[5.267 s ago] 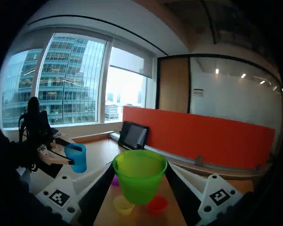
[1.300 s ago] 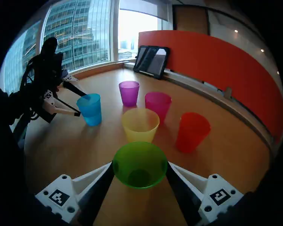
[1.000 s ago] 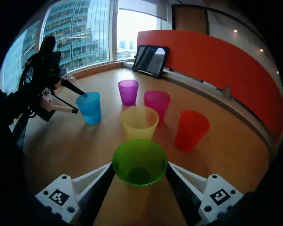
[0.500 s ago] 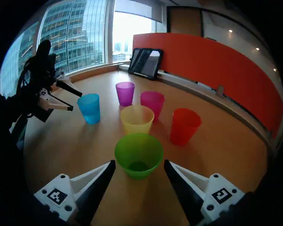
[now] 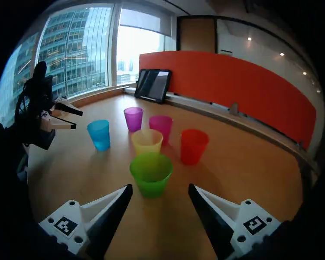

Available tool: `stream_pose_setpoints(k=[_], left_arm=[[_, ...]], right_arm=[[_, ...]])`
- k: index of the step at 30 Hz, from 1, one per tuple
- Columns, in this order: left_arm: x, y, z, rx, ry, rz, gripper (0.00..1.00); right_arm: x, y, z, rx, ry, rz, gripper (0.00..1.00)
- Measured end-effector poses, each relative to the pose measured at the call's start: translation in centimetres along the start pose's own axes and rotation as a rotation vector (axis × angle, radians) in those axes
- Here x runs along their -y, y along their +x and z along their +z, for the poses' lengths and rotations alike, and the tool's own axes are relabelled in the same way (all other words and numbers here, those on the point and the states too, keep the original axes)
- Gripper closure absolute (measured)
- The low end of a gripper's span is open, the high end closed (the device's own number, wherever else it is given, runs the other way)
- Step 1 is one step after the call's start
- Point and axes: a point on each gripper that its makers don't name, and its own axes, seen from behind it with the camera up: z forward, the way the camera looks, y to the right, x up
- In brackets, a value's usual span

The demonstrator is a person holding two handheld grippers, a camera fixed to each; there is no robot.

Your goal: Pour water

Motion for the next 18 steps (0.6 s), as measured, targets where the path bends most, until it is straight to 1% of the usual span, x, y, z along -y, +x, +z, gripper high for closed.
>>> stream_pose_setpoints(k=[5, 11, 14, 18], left_arm=[[0.6, 1.0, -1.1, -0.051, 0.043, -0.012, 0.02], [1.2, 2.6, -2.3, -0.120, 0.099, -0.001, 0.03], [1.4, 3.5, -3.0, -0.159, 0.119, -0.004, 0.03], [1.8, 4.9, -3.9, -0.217, 0.161, -0.006, 0.03]], right_arm=[[-0.7, 0.5, -1.2, -0.043, -0.046, 0.021, 0.00], [-1.7, 1.6, -2.5, -0.104, -0.111, 0.038, 0.00], [-2.5, 2.6, -3.2, -0.146, -0.153, 0.048, 0.00], [-3.7, 3.8, -4.3, -0.204, -0.217, 0.064, 0.00]])
